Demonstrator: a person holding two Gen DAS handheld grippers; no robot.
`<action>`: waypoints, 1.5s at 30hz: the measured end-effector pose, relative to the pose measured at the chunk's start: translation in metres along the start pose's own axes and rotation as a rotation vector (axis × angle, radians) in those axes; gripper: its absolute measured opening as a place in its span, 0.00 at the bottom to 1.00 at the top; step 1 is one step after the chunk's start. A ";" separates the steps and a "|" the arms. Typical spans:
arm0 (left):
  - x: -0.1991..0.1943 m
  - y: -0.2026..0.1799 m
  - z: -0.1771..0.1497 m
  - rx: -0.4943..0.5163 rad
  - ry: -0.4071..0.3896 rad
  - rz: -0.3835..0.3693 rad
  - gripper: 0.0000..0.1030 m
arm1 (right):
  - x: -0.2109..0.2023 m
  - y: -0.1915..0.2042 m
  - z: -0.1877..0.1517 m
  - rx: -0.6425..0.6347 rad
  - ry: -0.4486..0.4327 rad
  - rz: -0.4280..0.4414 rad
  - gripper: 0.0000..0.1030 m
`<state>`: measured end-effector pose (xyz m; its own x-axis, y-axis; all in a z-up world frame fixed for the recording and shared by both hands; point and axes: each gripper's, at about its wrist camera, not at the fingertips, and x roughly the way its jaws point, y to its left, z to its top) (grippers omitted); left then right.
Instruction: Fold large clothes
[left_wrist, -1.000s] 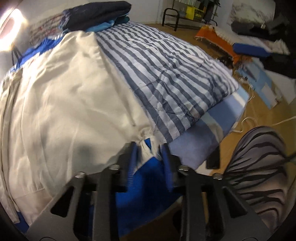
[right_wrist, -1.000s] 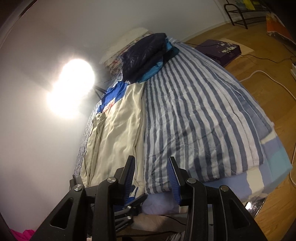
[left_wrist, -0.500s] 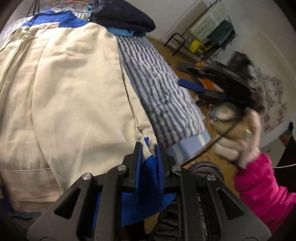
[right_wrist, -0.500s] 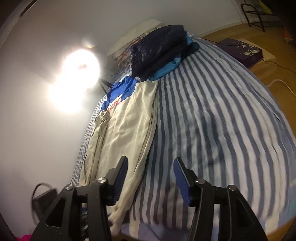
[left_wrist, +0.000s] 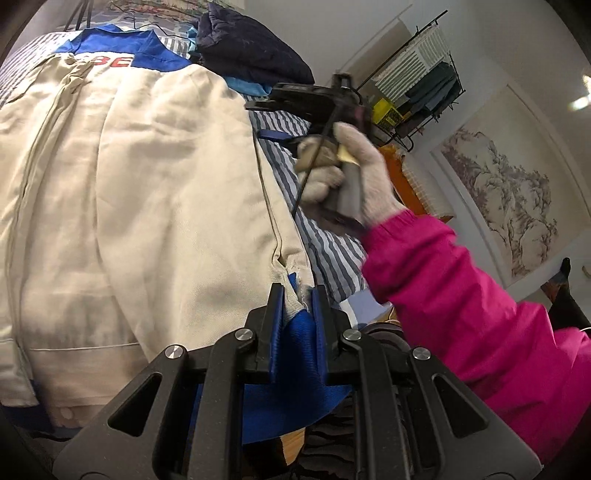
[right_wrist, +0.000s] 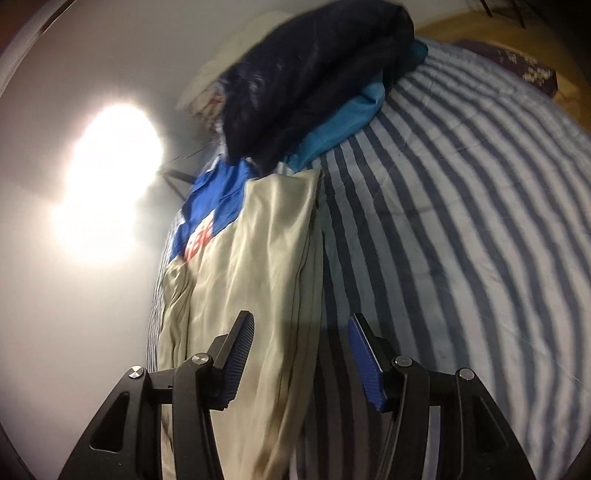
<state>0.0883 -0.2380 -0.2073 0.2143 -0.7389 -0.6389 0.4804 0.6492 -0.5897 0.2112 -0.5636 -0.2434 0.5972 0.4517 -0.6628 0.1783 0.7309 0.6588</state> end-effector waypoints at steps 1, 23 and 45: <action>-0.001 0.002 0.001 0.001 -0.002 -0.001 0.13 | 0.007 0.001 0.003 0.004 0.002 -0.005 0.52; -0.055 0.064 -0.019 -0.163 -0.106 -0.070 0.12 | 0.038 0.136 0.010 -0.314 -0.002 -0.261 0.03; -0.087 0.150 -0.067 -0.413 -0.142 0.028 0.11 | 0.235 0.284 -0.099 -0.847 0.213 -0.526 0.02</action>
<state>0.0851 -0.0640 -0.2733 0.3512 -0.7185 -0.6003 0.0985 0.6660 -0.7394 0.3247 -0.1987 -0.2473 0.4367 -0.0096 -0.8995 -0.2831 0.9477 -0.1475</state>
